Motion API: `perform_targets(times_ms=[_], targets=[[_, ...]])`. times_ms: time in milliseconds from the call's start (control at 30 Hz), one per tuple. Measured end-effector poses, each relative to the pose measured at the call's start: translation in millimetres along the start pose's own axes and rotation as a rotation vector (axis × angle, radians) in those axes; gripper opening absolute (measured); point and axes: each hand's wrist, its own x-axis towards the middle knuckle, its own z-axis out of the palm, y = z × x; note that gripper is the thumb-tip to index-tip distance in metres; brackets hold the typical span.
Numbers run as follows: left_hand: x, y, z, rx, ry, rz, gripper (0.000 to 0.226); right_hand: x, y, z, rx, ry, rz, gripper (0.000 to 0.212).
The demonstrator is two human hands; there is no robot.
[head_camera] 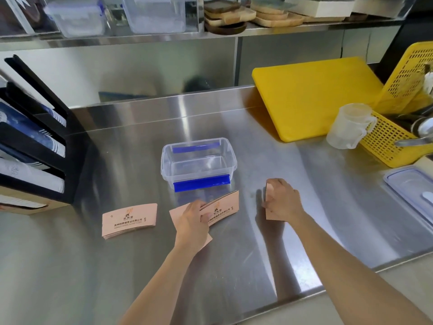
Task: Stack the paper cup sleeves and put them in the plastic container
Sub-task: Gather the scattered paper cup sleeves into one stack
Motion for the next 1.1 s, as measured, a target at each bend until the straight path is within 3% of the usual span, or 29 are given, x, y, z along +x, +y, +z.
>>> perform_targets(times_ms=[100, 200, 300, 400, 467, 533, 600, 667, 800, 933, 1100], targets=[[0, -2, 0, 0.023, -0.003, 0.0, 0.017, 19, 17, -5, -0.077, -0.196, 0.031, 0.102], [1, -1, 2, 0.048, 0.003, 0.005, 0.019, 29, 24, -4, -0.098, -0.257, 0.053, 0.11], [3, 4, 5, 0.076, 0.015, -0.014, 0.018, 28, 17, -5, -0.236, -0.219, 0.084, 0.1], [5, 8, 9, 0.09, 0.026, -0.032, 0.018, 31, 14, -1, -0.206, -0.196, 0.105, 0.075], [6, 9, 11, 0.086, 0.027, -0.036, 0.018, 30, 14, -2, 0.073, -0.16, 0.101, 0.048], [7, 10, 13, 0.067, 0.029, -0.036, 0.018, 23, 10, -6, 0.538, -0.136, 0.112, 0.018], [9, 10, 14, 0.06, 0.036, -0.042, 0.02, 16, 6, -7, 0.829, -0.075, 0.105, 0.005], [11, 12, 16, 0.082, 0.037, -0.062, 0.022, 10, 1, 1, 0.929, -0.05, 0.072, 0.009], [11, 15, 19, 0.068, 0.011, -0.053, 0.024, -1, -9, 25, 0.886, -0.032, 0.069, 0.003], [11, 17, 14, 0.037, -0.051, -0.038, 0.024, -1, -5, 43, 0.707, 0.078, 0.041, 0.033], [8, 15, 13, 0.066, -0.108, 0.005, 0.024, -4, -11, 41, 0.744, 0.008, 0.046, 0.032]])
